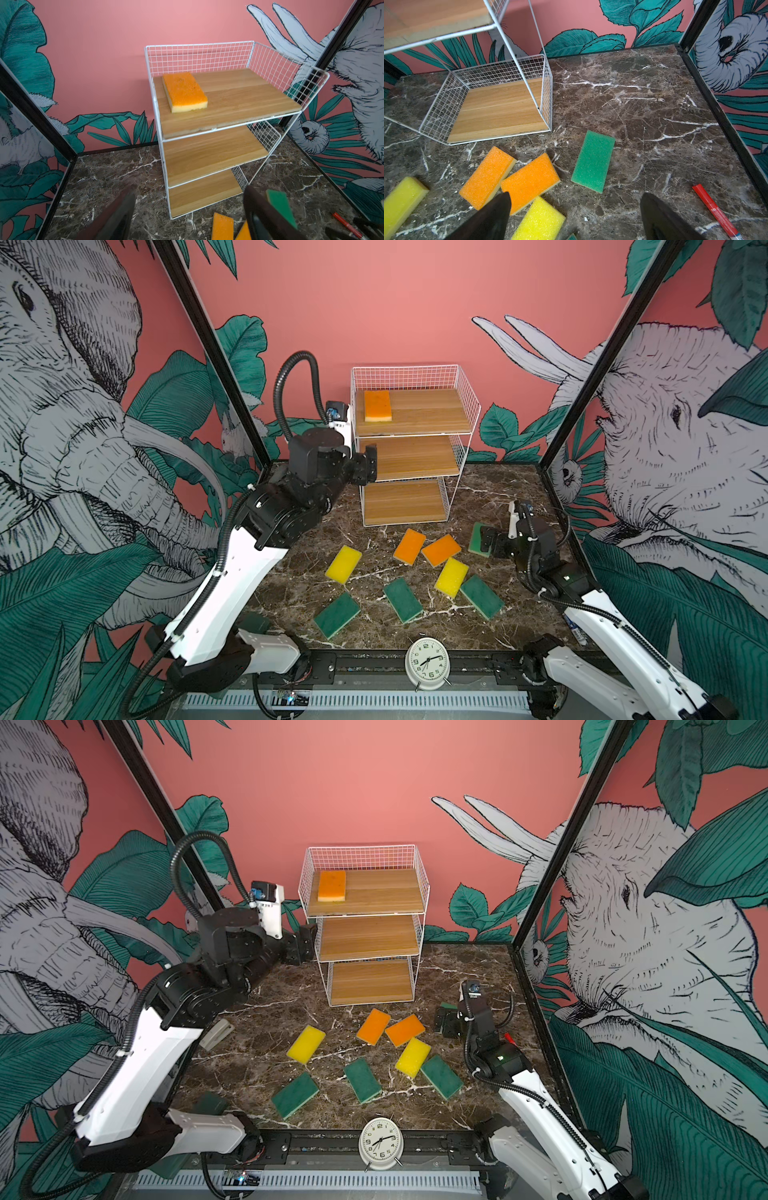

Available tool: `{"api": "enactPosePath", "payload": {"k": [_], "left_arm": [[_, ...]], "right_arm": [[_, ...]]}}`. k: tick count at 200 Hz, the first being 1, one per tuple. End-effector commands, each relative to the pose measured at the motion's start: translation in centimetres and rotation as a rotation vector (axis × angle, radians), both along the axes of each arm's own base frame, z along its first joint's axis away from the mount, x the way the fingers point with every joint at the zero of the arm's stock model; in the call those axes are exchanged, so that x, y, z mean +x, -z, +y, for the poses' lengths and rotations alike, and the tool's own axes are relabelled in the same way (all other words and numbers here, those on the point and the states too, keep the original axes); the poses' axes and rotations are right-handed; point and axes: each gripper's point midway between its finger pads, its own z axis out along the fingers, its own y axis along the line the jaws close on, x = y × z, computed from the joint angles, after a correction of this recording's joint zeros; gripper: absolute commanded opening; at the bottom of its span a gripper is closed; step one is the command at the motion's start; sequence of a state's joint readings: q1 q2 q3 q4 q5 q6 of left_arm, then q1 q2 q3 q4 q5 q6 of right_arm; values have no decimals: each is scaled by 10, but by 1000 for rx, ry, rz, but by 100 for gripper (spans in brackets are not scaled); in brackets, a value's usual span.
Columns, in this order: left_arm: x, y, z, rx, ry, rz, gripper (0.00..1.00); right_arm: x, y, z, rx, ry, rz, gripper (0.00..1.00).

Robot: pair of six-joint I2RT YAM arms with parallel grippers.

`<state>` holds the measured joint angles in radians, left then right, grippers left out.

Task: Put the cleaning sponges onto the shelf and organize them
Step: 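Raise the left gripper away from the sponge on the top shelf, then lower the left gripper toward the table while the right gripper moves over the orange sponges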

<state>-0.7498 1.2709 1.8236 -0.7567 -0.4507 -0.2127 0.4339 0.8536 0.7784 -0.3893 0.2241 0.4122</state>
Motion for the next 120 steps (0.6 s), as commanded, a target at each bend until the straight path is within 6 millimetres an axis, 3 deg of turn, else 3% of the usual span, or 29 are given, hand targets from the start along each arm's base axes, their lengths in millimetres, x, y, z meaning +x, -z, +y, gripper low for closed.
{"api": "enactPosePath", "payload": {"k": [1,65,120], "left_arm": [[-16,16,19,7,-22,24,82],[-40,97,46,168,-47,194,82],[-44,151,52,111,-80,202,82]], "right_arm": [[0,-7,4,34,-3,9,99],[-7,9,17,127,-17,98,99],[-12,31,19,138,2,193,99]]}}
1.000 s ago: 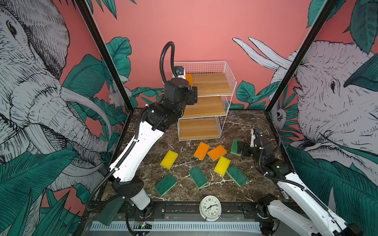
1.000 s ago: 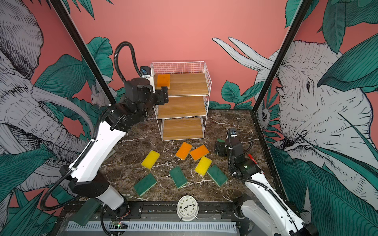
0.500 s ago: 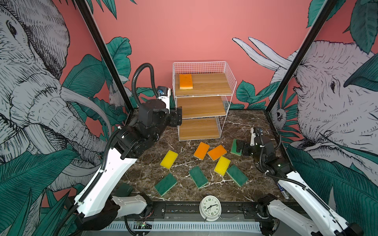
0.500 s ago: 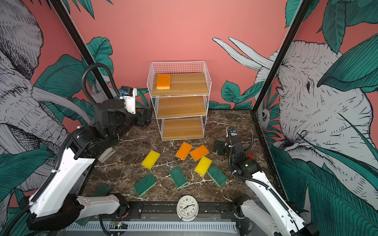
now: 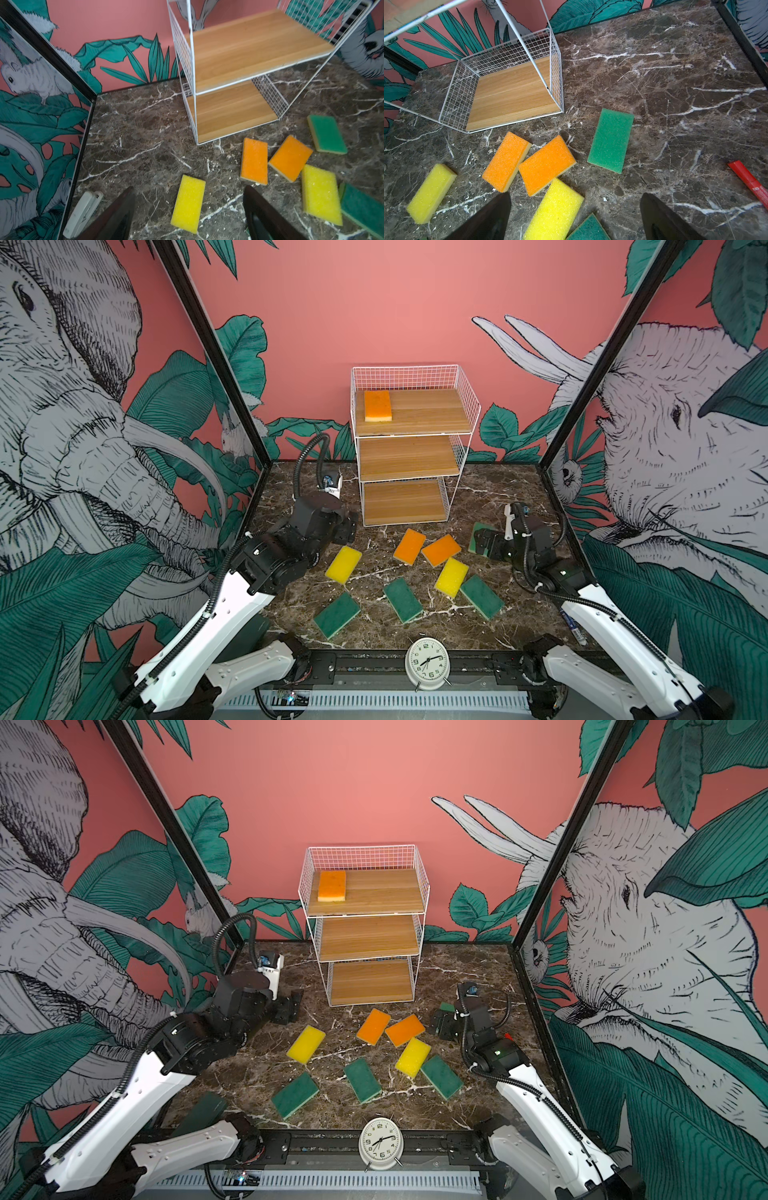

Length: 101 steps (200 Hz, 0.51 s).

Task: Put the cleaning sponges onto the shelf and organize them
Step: 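Lower the left gripper toward the table while the right gripper moves over the orange sponges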

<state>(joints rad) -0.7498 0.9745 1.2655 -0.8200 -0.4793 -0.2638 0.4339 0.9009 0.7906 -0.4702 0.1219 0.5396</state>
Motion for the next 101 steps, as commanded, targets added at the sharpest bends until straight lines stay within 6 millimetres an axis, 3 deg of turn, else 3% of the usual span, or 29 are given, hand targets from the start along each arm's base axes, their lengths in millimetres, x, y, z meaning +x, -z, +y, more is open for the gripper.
{"api": "enactPosePath", "payload": {"k": [1,52,101], "left_arm": [[-1,0,6,-68,-41,-44,82],[4,38,0,-7,-40,31,82],[8,71,-2,4,-38,122,81]], "right_arm": [[-2,6,4,30,14,48,99],[7,27,36,131,10,116,96],[0,41,86,135,-31,180,94]]}}
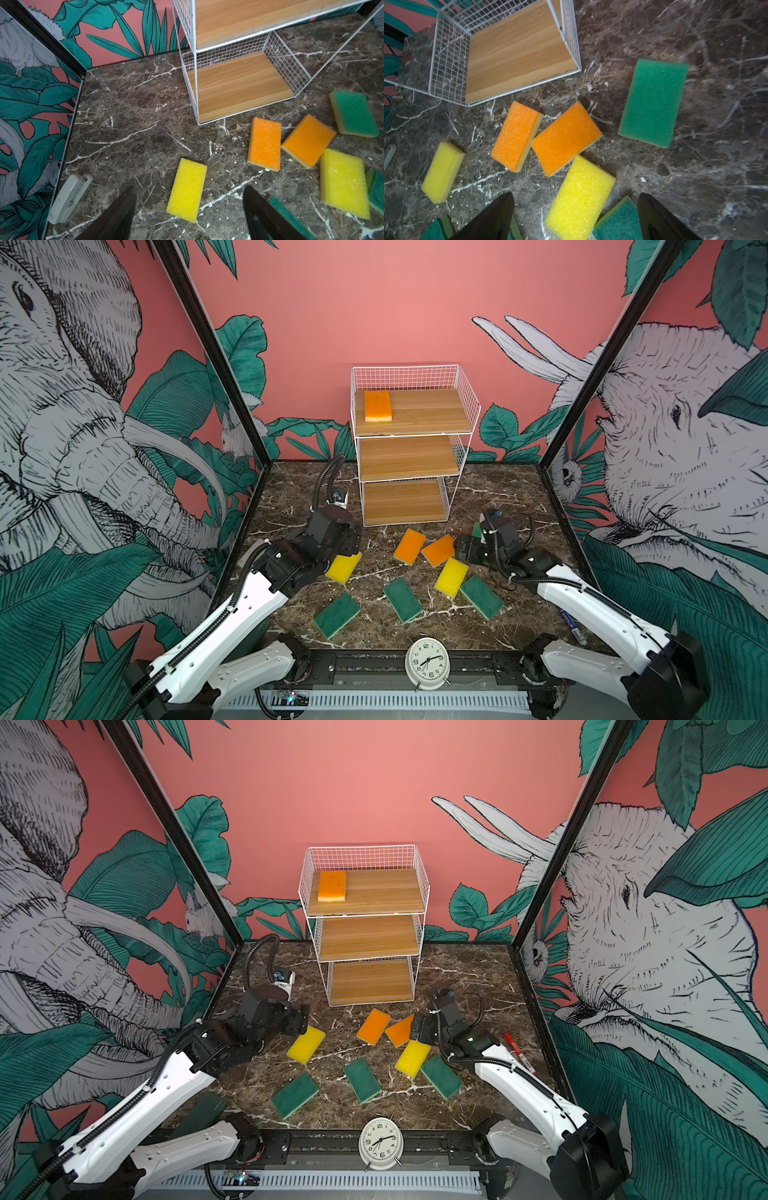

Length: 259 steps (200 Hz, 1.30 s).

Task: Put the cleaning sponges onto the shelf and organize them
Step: 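Lower the left gripper toward the table while the right gripper moves over the orange sponges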

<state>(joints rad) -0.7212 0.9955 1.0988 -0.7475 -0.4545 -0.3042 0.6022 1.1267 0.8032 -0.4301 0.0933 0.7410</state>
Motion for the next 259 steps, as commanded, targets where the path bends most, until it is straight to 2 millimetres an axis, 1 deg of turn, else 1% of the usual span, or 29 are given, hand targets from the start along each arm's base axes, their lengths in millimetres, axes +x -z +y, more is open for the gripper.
{"api": "enactPosePath", "payload": {"k": [1,17,19,21,41,74,90,115,145,199,229,259], "left_arm": [[-1,10,0,-29,-7,20,81],[-3,13,0,-37,-1,22,81],[0,14,5,-37,-21,23,81],[1,14,7,-40,-27,22,81],[0,17,11,-41,-35,30,81],[1,29,11,-52,-34,63,81],[1,33,11,-54,-33,73,81],[2,36,10,-53,-31,81,81],[3,36,8,-59,-25,84,81],[8,45,-2,-80,-10,116,81],[10,45,-7,-93,4,120,80],[11,51,-15,-81,43,154,79]], "right_arm": [[5,-12,24,63,29,-22,94],[3,-4,39,75,21,-7,93],[3,-3,41,79,20,-4,92],[3,-2,43,82,20,-1,92],[2,8,62,99,-8,30,92],[-2,27,90,122,-48,96,90],[-4,37,98,140,-37,127,89],[-6,47,110,202,-31,137,89],[-11,62,111,173,-33,187,89],[-18,86,101,127,-10,231,89],[-20,93,91,85,7,236,89],[-18,98,84,62,8,236,89]]}}
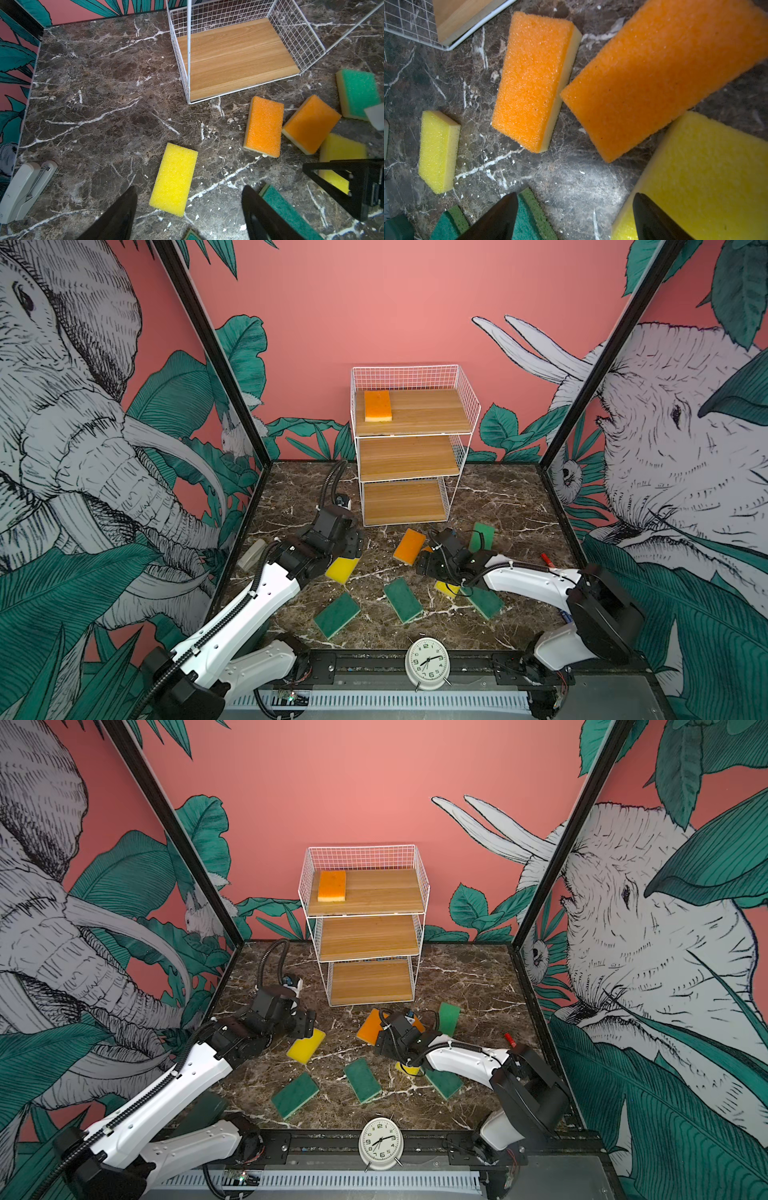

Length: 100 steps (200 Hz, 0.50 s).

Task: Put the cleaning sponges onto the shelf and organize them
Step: 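Lower the left gripper toward the table while the right gripper moves over the orange sponges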

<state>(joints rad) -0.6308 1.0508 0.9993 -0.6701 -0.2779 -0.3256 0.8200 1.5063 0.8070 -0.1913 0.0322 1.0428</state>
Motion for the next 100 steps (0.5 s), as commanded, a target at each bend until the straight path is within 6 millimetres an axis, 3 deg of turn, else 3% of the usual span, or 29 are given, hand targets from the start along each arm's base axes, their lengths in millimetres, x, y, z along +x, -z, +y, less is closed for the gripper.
{"api": "enactPosePath", "payload": {"k": [1,44,100], "left_arm": [[3,1,-6,-18,17,16,79],[4,1,-11,-31,26,25,79],[8,3,-19,-53,40,38,78]], "right_arm": [[1,11,-12,-44,18,7,89],[5,17,-25,-61,30,14,89],[9,17,-57,-117,64,0,89]]}}
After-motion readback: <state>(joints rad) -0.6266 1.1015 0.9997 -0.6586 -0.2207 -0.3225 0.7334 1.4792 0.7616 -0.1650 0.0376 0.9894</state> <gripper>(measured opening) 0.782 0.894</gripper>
